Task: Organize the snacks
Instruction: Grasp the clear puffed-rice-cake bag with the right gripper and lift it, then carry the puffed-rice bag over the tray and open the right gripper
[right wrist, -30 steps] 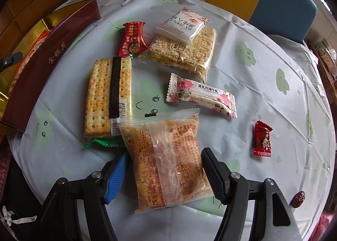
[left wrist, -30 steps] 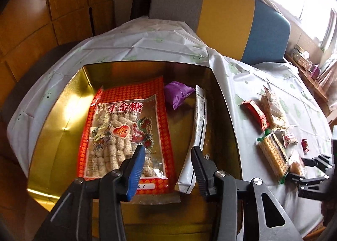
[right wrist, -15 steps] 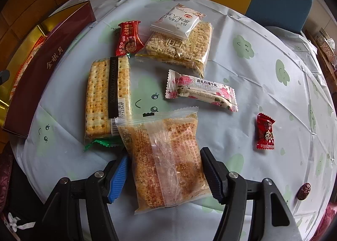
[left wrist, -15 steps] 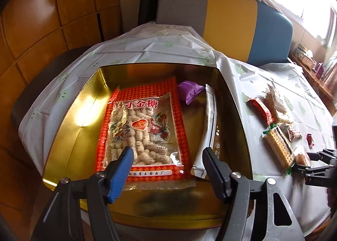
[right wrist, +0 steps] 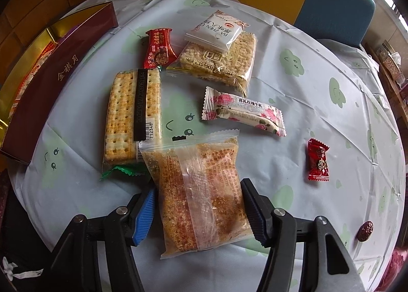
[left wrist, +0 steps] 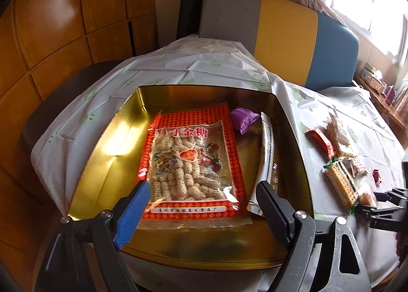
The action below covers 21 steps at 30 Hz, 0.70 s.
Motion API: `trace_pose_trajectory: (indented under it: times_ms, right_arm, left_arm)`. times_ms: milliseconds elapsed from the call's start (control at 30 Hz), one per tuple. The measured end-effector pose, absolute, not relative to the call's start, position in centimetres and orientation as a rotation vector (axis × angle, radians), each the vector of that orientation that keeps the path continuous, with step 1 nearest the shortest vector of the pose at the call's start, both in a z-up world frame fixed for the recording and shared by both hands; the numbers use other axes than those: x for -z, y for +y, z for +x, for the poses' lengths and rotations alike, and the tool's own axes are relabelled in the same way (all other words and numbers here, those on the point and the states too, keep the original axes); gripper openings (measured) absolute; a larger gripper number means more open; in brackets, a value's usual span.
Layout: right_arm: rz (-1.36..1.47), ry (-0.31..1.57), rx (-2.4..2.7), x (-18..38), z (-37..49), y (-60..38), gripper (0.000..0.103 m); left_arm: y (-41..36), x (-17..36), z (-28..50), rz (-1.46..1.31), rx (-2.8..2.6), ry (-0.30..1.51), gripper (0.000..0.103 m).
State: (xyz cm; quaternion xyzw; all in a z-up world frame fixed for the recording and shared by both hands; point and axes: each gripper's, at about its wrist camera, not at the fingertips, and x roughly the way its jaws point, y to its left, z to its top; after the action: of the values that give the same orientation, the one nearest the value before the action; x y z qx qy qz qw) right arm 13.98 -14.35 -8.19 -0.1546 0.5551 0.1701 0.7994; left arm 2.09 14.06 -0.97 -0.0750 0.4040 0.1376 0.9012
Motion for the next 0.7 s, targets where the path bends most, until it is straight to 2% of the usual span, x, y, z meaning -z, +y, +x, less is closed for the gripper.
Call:
trace_pose_trajectory:
  times_ms: [333,700]
  right_arm:
    - [-0.307,1.260,-0.310,7.6,11.8,-13.8,0.062]
    - [-0.154,1.149,-0.424,4.1,8.4,-10.4,0.061]
  left_arm:
    - [14.4,1.3,1.7,-0.140,-0.306,0.829,0.088]
    - [15.3,1.4,1.3,-0.166,-0.323,0.816,0.094]
